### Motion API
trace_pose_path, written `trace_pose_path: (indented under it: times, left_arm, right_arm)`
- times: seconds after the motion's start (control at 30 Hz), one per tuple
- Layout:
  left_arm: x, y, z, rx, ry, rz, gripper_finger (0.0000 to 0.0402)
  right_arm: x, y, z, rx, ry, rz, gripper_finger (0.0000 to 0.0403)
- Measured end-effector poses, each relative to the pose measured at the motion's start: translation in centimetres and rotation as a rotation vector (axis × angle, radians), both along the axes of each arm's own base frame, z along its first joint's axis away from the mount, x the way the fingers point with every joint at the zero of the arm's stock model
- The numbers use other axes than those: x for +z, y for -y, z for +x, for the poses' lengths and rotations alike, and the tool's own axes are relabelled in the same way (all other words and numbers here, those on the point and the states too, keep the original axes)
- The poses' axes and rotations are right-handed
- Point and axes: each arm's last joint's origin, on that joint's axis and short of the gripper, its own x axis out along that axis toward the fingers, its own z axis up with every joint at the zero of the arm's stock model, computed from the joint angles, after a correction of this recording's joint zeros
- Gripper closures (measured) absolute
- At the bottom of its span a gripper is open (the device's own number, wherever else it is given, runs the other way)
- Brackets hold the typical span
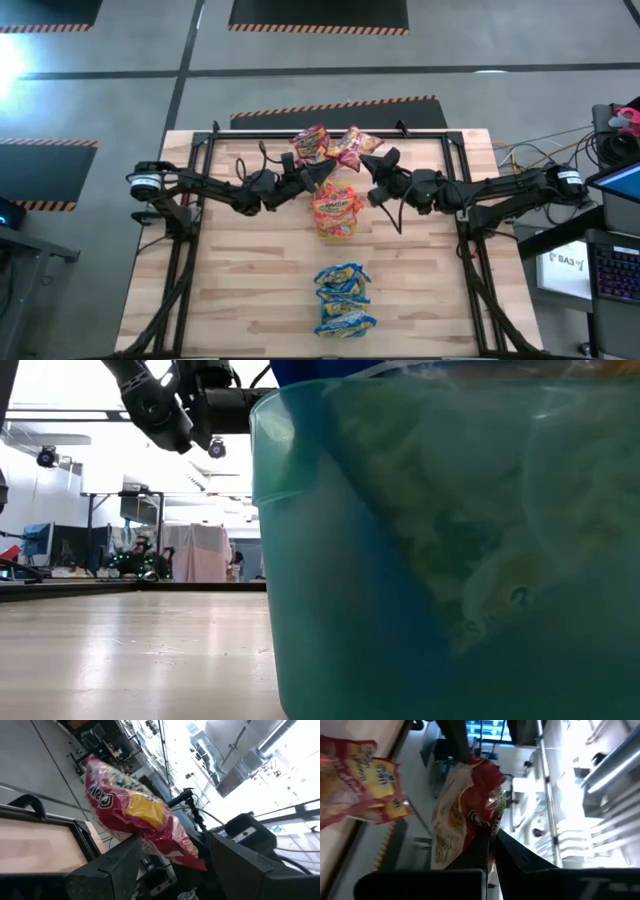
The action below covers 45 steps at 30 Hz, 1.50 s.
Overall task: Sort Maruchan noodles
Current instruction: Put the red noodle pack into the transparent bin
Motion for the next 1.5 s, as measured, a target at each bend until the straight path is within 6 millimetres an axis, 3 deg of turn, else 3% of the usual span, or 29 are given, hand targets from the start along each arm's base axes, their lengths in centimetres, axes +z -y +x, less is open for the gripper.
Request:
trace_pose_path:
  times: [0.57,0.9,1.13,1.5]
  left_arm:
    - [0.0,0.3,0.1,-0.032,0.025,-0.049,0.0184]
    - [0.2,0.1,0.0,0.017,0.047,-0.071,0.0184]
    - [0.0,-0.4,-0.1,0.048,0.035,-0.073,0.0184]
    - [0.0,-0.6,-0.1,0.041,0.033,-0.070,0.0184]
  right_arm:
    - [1.6,0.2,0.9,0.000,0.035,-0.086,0.0394]
    - [-0.4,0.2,3.4,-0.008,-0.099,-0.145,0.0394]
    - [0.0,0.2,4.7,-0.034,-0.090,-0.143,0.0394]
    - [0.2,-1.3,5.0,0.023,-0.096,-0.146,0.0394]
